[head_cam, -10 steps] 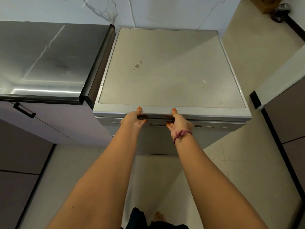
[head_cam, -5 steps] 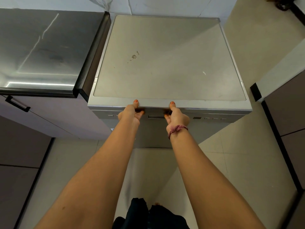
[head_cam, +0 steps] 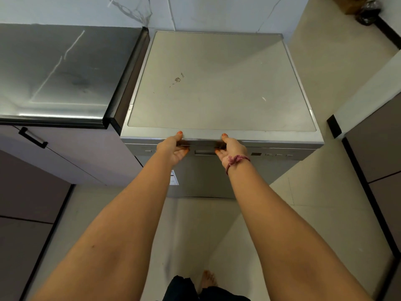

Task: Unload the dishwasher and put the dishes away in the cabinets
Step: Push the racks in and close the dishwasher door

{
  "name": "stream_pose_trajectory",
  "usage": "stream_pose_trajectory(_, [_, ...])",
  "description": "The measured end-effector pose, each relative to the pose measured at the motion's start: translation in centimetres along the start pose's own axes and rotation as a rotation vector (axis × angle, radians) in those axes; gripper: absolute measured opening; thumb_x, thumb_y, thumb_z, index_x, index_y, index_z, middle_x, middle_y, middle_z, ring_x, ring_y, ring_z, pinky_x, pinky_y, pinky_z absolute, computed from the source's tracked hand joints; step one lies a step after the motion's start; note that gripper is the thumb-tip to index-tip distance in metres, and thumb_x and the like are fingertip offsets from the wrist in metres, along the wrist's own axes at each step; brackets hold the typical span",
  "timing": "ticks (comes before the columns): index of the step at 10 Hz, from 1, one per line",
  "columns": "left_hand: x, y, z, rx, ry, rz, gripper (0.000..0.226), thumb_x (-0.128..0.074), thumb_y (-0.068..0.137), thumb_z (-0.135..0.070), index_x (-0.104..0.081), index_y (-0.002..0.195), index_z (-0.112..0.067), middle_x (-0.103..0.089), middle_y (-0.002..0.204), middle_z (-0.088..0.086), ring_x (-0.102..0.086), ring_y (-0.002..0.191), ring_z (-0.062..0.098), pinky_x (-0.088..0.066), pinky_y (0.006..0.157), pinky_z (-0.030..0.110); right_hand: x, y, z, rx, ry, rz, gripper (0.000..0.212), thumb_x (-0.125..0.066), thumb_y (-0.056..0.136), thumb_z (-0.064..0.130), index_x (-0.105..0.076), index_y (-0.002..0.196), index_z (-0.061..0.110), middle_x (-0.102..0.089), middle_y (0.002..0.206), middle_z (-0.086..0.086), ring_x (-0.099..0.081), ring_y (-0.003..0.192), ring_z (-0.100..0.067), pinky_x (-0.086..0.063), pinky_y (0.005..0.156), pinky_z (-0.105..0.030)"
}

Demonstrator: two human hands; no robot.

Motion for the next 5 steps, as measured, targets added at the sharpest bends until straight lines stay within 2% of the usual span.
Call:
stream_pose_trajectory(1, [0.6,-0.6,0.1,0.041,0.217,0.029,0.023,-0.061,0.091,-0.024,-0.056,0.106,-0.007,-0.065,0.105,0.014,-0.063,0.099,0.027,-0.051,0.083,0.036,-0.5,-0.2,0.1,-0.065,0.017,0.078,0.041,-0.059,0.089,0.002,-0.049,0.128,-0.001,-0.055,0.128,-0.019,-0.055,0.117,-0.033,-0.047,0.094,-0.042])
stream_pose_trajectory(2, [0.9,-1.6,-0.3,0.045,0.388,0.044,0.014,-0.054,0.094,-0.024,-0.059,0.088,-0.012,-0.064,0.090,0.006,-0.062,0.091,0.023,-0.046,0.086,0.036,-0.7,-0.4,0.3,-0.081,0.020,0.082,0.032,-0.052,0.090,0.002,-0.052,0.122,0.000,-0.056,0.127,-0.017,-0.055,0.116,-0.031,-0.047,0.087,-0.036])
stream_pose_trajectory(3, [0.9,-3.0,-2.0,0.001,0.441,0.034,0.013,-0.052,0.095,-0.021,-0.059,0.096,-0.010,-0.063,0.088,0.005,-0.061,0.087,0.022,-0.046,0.084,0.036,-0.5,-1.0,1.0,-0.076,-0.058,0.074,0.047,-0.050,0.089,0.007,-0.043,0.136,0.003,-0.042,0.142,-0.017,-0.045,0.127,-0.032,-0.042,0.100,-0.036])
stream_pose_trajectory(4, [0.9,-4.4,-3.8,-0.054,0.455,0.023,0.020,-0.049,0.096,-0.019,-0.058,0.112,-0.012,-0.063,0.106,0.010,-0.059,0.101,0.026,-0.046,0.089,0.038,-1.5,-2.9,2.4,-0.062,-0.017,0.164,0.066,-0.054,0.088,0.012,-0.024,0.147,0.003,-0.020,0.156,-0.013,-0.025,0.143,-0.030,-0.030,0.114,-0.037])
stream_pose_trajectory(5, [0.1,-6.0,-6.5,-0.173,0.477,0.003,0.026,-0.048,0.096,-0.016,-0.057,0.120,-0.007,-0.060,0.113,0.010,-0.059,0.101,0.027,-0.045,0.090,0.039,-2.1,-5.0,4.3,-0.034,-0.125,0.135,0.062,-0.050,0.092,0.015,-0.024,0.147,0.006,-0.019,0.154,-0.018,-0.027,0.139,-0.037,-0.032,0.112,-0.044])
Point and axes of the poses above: each hand's wrist, its own y-axis towards the middle knuckle, its own x-axis out of the back of the hand, z = x × y, the point moved 10 cm from there along y, towards the middle knuckle
